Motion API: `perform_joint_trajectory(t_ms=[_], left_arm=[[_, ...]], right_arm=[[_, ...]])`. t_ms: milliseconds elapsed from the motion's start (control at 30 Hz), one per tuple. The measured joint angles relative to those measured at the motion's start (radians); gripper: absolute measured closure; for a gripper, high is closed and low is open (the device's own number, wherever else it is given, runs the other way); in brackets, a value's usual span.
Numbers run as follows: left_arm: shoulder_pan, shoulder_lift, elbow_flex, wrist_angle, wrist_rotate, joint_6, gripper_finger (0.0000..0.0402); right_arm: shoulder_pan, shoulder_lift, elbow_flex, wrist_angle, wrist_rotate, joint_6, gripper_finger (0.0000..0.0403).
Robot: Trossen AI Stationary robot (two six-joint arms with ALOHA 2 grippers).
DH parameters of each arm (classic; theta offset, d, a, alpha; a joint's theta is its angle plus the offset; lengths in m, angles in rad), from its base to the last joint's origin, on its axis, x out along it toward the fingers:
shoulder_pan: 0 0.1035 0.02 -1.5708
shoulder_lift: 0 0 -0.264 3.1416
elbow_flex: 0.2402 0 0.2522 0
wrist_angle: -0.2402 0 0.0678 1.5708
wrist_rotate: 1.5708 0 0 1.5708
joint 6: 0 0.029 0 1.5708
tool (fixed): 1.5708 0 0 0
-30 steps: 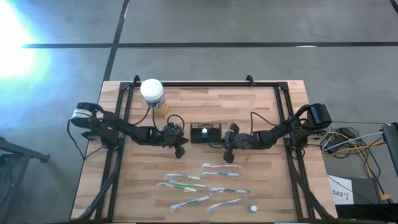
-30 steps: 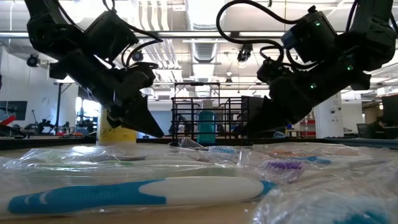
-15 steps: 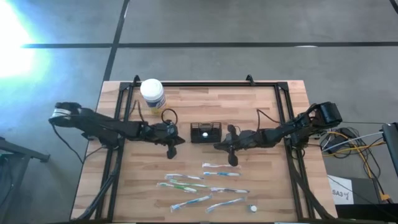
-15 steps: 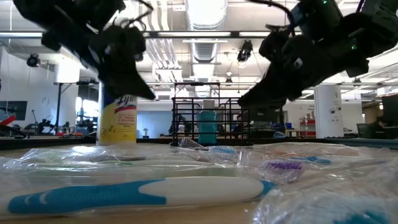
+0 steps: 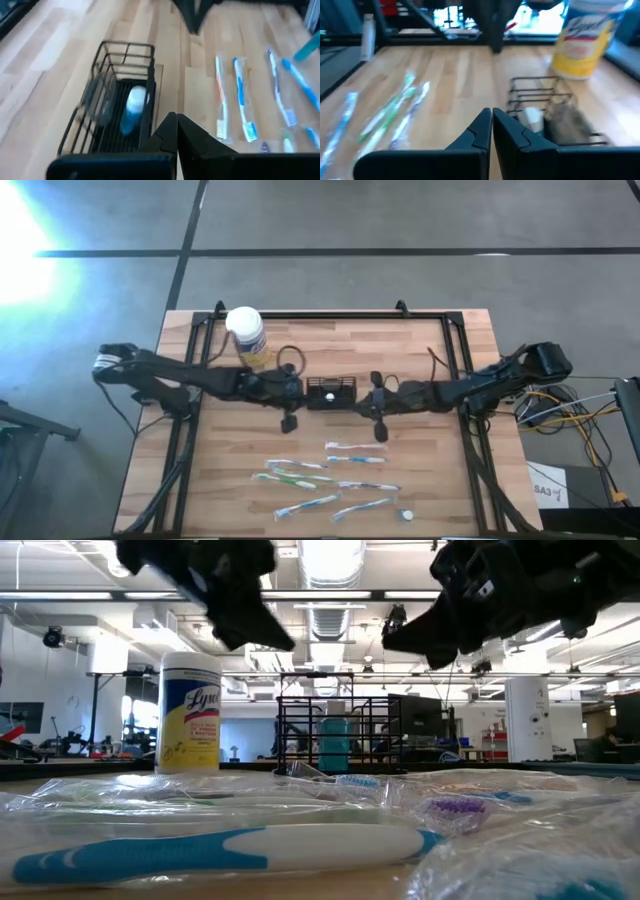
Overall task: Pick & Place toothbrushing station
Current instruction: Adjust the blue mouthwash
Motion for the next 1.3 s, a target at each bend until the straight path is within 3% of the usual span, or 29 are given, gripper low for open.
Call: perform_joint_trajectory(t_ms=[167,500,1300], left_arm=[[0.009,0.135,0.166,-0.142,0.000,0.078,0.0400],[0.033,0.290,0.337,-0.241,0.005,0.133,0.0401],[0.103,0.344,0.345,-0.271,-0.003,0.147,0.0401]], right_arm=[[0.000,-0.088,-0.003,-0.121,0.092,-0.002,0.0390],[0.000,-0.158,-0.075,-0.158,0.103,0.026,0.0390],[0.000,-0.163,-0.080,-0.140,0.105,0.024,0.0390]])
